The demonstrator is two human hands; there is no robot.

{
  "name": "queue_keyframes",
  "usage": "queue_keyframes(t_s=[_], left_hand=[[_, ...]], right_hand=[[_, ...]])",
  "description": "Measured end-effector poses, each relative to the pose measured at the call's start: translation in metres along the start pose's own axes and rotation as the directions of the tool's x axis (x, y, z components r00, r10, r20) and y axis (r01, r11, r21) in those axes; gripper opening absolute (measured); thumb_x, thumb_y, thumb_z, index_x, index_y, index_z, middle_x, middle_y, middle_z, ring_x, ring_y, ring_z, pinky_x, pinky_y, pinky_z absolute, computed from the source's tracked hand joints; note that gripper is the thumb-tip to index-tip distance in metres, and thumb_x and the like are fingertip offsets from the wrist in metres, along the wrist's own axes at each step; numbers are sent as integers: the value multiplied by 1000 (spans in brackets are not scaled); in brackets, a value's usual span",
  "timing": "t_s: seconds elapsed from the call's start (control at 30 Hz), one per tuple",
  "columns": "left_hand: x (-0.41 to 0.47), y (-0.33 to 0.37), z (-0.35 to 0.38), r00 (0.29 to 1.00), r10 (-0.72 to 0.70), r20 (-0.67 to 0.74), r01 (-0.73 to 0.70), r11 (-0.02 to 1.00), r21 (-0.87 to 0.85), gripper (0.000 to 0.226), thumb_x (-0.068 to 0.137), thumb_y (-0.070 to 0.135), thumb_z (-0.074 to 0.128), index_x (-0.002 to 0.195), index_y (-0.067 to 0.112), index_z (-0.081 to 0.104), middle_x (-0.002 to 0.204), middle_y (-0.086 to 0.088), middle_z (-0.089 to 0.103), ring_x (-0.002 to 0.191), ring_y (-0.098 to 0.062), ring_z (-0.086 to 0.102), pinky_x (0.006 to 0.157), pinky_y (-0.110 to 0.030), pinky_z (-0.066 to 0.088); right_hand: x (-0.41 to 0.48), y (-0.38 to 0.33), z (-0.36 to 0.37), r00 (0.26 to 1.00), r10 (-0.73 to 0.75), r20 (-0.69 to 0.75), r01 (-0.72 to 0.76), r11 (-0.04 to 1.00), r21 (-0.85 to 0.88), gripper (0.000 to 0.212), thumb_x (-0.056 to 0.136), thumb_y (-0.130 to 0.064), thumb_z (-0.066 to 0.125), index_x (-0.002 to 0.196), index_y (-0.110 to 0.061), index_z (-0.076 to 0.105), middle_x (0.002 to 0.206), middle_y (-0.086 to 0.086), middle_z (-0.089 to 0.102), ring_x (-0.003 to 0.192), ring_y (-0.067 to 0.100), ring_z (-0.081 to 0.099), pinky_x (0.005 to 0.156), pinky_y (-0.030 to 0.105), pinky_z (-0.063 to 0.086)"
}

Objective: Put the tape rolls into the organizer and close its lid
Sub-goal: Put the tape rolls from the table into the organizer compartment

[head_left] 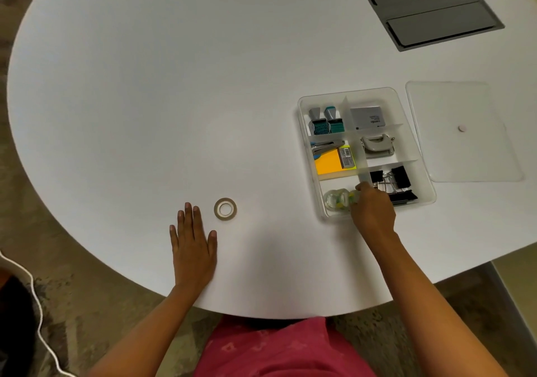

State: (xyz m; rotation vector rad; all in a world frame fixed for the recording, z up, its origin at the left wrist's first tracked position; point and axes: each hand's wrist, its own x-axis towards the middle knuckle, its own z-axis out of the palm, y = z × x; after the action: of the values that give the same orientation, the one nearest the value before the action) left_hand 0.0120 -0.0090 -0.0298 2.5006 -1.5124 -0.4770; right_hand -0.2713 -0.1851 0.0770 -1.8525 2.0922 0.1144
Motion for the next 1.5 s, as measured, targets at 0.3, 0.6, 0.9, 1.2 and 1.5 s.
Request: queue_keyframes(t_s=[0.3,0.6,0.9,1.2,1.5], left_hand=[[-1,1,0,1000,2,-14,-2,1000,-3,66,93,37,24,149,5,10,159,-14,9,147,-27,5,119,-47,7],[0,0,-3,1000,4,-4,-4,999,-42,66,93,33,31,149,6,11,159,-13,9,147,-26,3,120,-47,6],[-1,-2,-2,1000,9,-4,-9,999,-53,67,93,40,22,150,8,7,160,-11,4,147,-22,-2,120,-43,3],[-1,0,-5,1000,-2,15,3,997,-72,66,93,35,30,150,7,8,160,-12,6,147,-24,1,120,-45,6],[-1,8,-10,999,-39,10,41,986,-160,64,96,21,43,149,6,10,159,-11,6,147,-26,2,120,-46,4]], right_hand=[[-39,-73,6,933,-336,-131,344,938,50,44,82,4,59,125,-6,52,117,17,58,107,33,53,80,40,48],[-67,-145,73,723,-674,152,656,739,154,66,85,0,61,143,-11,31,154,16,26,133,30,36,100,37,45],[-64,-164,105,618,-757,212,763,643,68,69,90,-5,60,147,-17,23,159,17,9,146,34,11,117,40,27],[-69,-142,102,690,-723,-6,707,673,217,37,93,-6,55,130,-9,50,139,17,47,125,33,47,100,42,45],[-42,-70,37,821,-469,-325,565,746,351,44,83,-4,65,125,-12,52,124,11,52,111,26,48,94,26,37]])
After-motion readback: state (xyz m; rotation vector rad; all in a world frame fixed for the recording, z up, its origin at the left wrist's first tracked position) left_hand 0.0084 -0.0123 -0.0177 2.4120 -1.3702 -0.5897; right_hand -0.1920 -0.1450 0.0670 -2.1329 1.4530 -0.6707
